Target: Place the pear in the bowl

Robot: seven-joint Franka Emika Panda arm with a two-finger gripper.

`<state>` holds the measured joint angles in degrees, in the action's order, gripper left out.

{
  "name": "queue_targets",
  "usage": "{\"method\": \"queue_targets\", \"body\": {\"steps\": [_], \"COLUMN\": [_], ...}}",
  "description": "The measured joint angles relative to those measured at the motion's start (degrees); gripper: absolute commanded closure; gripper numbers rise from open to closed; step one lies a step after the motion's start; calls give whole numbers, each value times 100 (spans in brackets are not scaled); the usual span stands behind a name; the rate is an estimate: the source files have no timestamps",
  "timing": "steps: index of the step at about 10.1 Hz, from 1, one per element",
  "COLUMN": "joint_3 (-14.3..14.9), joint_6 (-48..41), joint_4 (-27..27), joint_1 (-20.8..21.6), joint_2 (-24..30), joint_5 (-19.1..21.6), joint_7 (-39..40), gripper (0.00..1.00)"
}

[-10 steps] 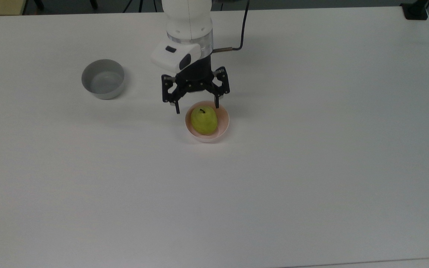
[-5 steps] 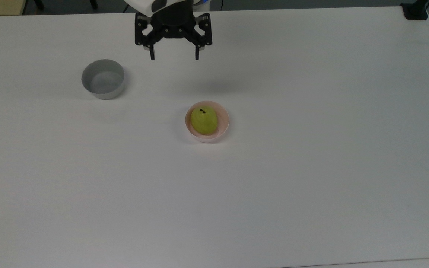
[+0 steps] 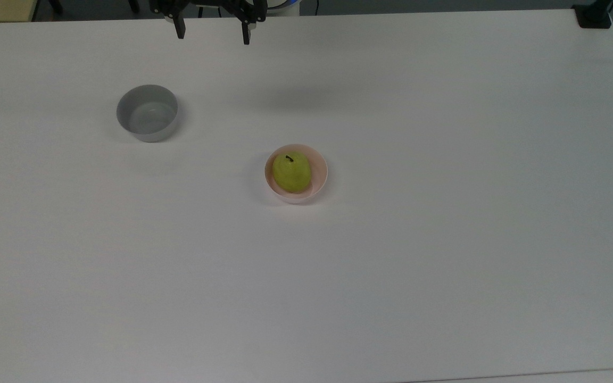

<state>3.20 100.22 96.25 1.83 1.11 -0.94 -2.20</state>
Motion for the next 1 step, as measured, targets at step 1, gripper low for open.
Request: {"method": "queue_targets", "body": {"steps": [1], "joint_3": [-3], "joint_6": [33], "joint_4": [-3], "joint_1": [8], "joint_2": [-26], "joint_5": [27], "joint_7": [0], "gripper": [0]}}
